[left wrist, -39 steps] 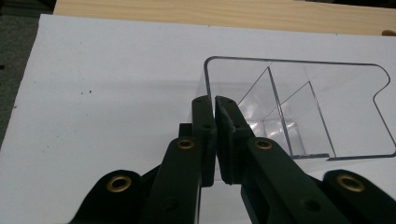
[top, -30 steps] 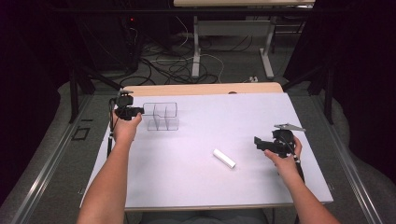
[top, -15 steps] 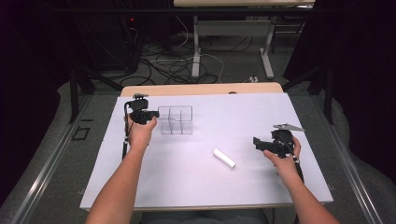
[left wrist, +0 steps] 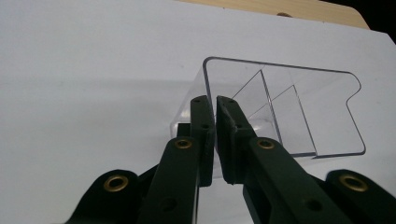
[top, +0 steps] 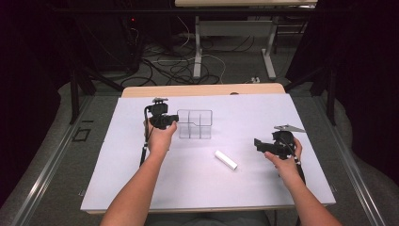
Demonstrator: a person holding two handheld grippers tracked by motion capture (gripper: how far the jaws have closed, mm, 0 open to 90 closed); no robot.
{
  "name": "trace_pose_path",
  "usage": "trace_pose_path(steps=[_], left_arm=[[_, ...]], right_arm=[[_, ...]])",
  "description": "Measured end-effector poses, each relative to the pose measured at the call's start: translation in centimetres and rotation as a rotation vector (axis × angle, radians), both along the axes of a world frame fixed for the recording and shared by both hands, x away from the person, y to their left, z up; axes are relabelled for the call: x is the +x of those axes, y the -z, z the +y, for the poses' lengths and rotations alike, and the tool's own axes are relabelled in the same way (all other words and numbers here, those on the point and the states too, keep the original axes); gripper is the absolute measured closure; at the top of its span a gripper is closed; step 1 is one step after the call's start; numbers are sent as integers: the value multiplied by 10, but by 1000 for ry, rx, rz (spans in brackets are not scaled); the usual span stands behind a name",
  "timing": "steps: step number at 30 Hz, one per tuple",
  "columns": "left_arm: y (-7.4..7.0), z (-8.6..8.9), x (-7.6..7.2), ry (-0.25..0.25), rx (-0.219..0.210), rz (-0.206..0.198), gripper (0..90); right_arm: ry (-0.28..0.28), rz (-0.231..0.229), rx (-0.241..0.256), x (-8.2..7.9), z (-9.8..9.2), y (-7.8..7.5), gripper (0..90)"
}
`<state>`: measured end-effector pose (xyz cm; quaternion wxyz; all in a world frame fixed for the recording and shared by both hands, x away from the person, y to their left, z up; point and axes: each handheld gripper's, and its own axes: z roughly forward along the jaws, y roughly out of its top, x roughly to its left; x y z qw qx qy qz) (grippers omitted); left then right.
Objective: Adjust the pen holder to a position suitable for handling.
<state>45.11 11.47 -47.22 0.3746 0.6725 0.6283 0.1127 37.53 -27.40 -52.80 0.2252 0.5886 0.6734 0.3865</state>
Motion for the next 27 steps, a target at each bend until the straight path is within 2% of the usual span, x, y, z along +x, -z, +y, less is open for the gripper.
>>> trace_pose_path(steps=[7, 13, 24, 27], left_arm=[[0, -16, -4, 2, -20, 5, 855], [0, -26, -6, 25, -29, 9, 850], [2, -27, -5, 59, -52, 7, 837], [0, -25, -5, 66, -50, -4, 818]], right_arm=[[3, 1, 1, 0, -1, 0, 75], [-3, -1, 0, 0, 0, 0, 75], [-7, 1, -1, 0, 1, 0, 75], [-9, 1, -1, 0, 2, 0, 75]])
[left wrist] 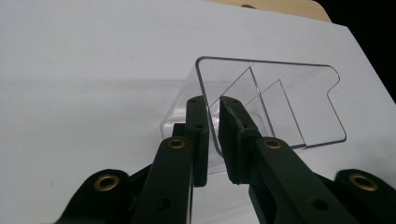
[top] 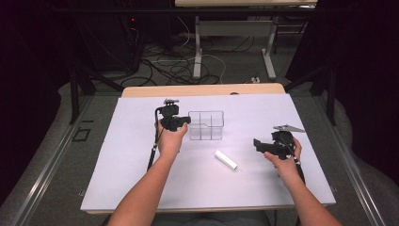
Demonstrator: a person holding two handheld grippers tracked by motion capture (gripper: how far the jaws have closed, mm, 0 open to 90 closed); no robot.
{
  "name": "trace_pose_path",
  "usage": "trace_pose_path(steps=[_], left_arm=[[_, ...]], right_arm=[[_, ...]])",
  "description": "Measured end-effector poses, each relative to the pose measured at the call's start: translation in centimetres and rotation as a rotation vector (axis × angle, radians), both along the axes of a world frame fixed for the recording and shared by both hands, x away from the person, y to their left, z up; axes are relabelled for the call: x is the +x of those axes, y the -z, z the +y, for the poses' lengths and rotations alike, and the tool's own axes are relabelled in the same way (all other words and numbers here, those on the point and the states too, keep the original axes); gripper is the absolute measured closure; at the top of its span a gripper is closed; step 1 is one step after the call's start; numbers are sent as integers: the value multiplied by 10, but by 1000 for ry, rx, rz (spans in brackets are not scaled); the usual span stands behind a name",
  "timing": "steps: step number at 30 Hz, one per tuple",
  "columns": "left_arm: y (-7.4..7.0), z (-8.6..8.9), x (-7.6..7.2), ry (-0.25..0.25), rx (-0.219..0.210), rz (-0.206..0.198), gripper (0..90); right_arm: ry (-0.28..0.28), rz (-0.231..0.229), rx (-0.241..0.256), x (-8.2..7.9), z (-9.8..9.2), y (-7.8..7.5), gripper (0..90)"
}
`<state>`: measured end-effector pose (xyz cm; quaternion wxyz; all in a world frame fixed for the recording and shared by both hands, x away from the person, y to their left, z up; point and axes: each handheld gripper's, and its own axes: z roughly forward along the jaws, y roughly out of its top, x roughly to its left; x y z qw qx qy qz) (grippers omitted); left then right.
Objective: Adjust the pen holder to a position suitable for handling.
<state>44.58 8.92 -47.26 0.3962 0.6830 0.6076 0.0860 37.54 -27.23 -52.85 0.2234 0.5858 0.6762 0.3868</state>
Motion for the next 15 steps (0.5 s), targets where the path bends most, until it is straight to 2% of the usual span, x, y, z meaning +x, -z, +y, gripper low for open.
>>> trace_pose_path(steps=[4, 10, 13, 15], left_arm=[[-4, 6, -2, 0, -11, -14, 782], [-8, 17, -7, 22, -6, -45, 711], [-8, 23, -11, 36, -11, -69, 677], [-9, 26, -14, 44, 2, -84, 649]], right_arm=[[-2, -3, 0, 0, 0, 0, 75], [-15, -3, -4, -1, 0, -2, 95], [-29, -5, -23, -2, 2, -3, 139], [-48, -11, -37, -2, 3, -5, 149]])
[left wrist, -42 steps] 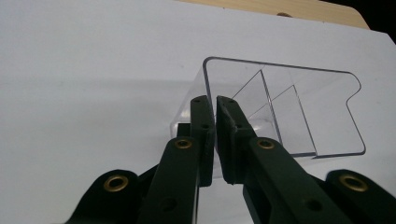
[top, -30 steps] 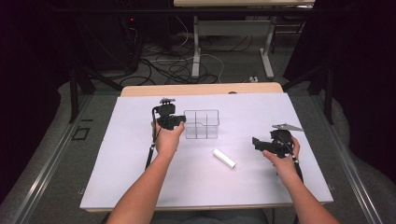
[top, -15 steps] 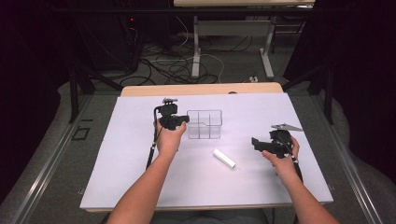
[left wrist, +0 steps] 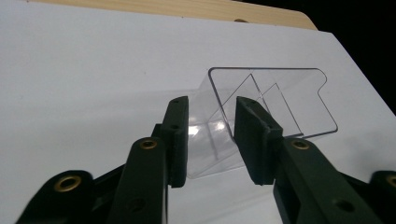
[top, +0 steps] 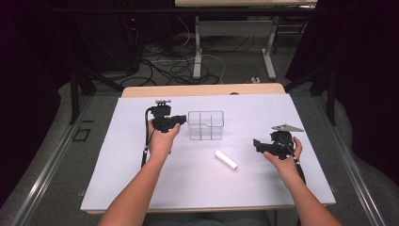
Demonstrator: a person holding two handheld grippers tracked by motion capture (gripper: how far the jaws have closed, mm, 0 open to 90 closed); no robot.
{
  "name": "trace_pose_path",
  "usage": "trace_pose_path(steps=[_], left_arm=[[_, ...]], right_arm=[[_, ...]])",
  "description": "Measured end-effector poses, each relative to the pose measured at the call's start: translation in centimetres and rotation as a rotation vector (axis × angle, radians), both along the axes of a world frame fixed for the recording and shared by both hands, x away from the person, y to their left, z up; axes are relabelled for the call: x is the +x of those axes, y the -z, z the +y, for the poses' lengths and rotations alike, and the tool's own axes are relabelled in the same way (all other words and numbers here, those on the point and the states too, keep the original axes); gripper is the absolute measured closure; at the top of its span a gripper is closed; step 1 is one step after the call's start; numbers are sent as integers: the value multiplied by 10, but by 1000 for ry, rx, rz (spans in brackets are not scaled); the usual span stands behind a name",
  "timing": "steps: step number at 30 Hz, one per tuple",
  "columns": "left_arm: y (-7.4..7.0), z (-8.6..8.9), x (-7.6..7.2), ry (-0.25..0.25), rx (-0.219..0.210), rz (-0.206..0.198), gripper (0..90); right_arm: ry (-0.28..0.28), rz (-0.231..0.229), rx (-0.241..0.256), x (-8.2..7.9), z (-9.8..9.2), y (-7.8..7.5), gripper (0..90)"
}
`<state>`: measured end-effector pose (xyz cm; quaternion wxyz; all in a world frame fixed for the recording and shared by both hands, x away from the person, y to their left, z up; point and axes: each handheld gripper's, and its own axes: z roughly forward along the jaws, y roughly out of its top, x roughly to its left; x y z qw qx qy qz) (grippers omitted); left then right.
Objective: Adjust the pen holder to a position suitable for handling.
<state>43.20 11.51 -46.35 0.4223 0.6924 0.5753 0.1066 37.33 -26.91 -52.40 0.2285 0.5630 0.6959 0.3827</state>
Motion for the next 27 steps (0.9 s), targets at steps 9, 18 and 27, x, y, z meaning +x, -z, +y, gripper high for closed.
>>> trace_pose_path(steps=[9, 18, 27], left_arm=[[1, 16, -15, 18, 24, -92, 471], [6, 33, -33, 49, -3, -149, 362], [12, 48, -52, 75, 96, -216, 310]], right_arm=[[-51, -14, -31, -1, 6, -7, 246], [-123, 23, -61, -2, 10, -16, 307], [-242, 89, -71, 2, 18, -23, 321]])
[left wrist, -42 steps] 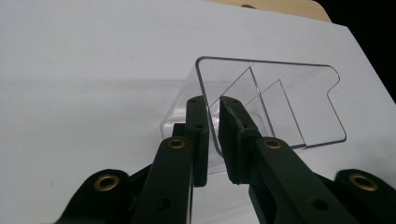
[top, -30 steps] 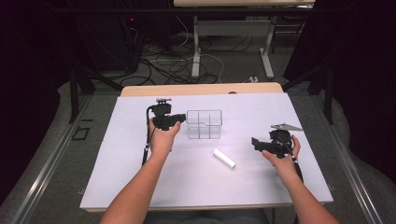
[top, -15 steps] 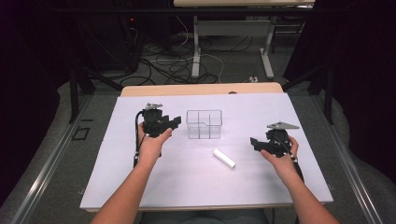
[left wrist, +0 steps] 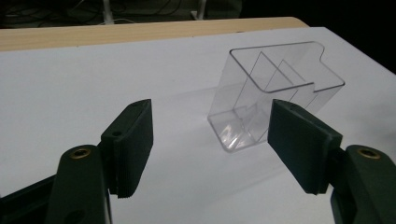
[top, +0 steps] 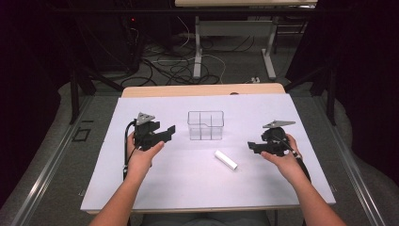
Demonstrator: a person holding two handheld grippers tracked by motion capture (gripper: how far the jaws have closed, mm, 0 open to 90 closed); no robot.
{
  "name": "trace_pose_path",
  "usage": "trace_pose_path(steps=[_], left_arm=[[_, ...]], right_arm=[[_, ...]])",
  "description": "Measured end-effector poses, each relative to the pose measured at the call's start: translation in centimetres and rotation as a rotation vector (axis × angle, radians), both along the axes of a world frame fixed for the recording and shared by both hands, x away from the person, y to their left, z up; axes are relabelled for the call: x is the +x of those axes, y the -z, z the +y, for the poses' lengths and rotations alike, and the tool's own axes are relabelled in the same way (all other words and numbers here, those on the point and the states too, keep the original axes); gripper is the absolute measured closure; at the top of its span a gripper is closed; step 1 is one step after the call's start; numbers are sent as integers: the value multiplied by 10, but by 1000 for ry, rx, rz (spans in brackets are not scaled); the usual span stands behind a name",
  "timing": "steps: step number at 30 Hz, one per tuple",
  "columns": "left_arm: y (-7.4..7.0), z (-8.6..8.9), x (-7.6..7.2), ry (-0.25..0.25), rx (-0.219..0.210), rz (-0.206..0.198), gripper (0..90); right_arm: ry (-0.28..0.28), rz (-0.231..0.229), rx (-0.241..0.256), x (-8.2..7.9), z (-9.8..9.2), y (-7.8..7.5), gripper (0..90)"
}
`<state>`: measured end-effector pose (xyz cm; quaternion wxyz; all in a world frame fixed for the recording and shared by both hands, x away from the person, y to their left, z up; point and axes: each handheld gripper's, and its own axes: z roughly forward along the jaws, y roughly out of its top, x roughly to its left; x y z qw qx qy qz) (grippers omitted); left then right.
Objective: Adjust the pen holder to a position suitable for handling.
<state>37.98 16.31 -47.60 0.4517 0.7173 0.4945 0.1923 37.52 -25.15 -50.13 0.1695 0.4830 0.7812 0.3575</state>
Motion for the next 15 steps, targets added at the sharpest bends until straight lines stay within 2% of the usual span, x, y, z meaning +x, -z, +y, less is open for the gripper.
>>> trace_pose_path(steps=[2, 4, 8, 11, 12, 15], left_arm=[[3, 1, -4, -2, -2, -2, 283], [7, 3, -8, 4, 14, -6, 271], [11, 6, -14, 25, 44, -37, 243], [15, 8, -17, 49, 47, -32, 206], [16, 10, -18, 59, 54, -31, 199], [19, 11, -20, 60, 24, -29, 163]], right_arm=[[-6, 27, 1, 0, 5, 0, 332], [-35, 39, -5, 0, 9, 1, 350], [-83, 48, -56, 0, 19, 1, 381], [-131, 47, -90, 1, 26, 0, 382], [-147, 55, -87, 1, 29, 0, 382], [-187, 55, -97, 2, 35, -1, 384]])
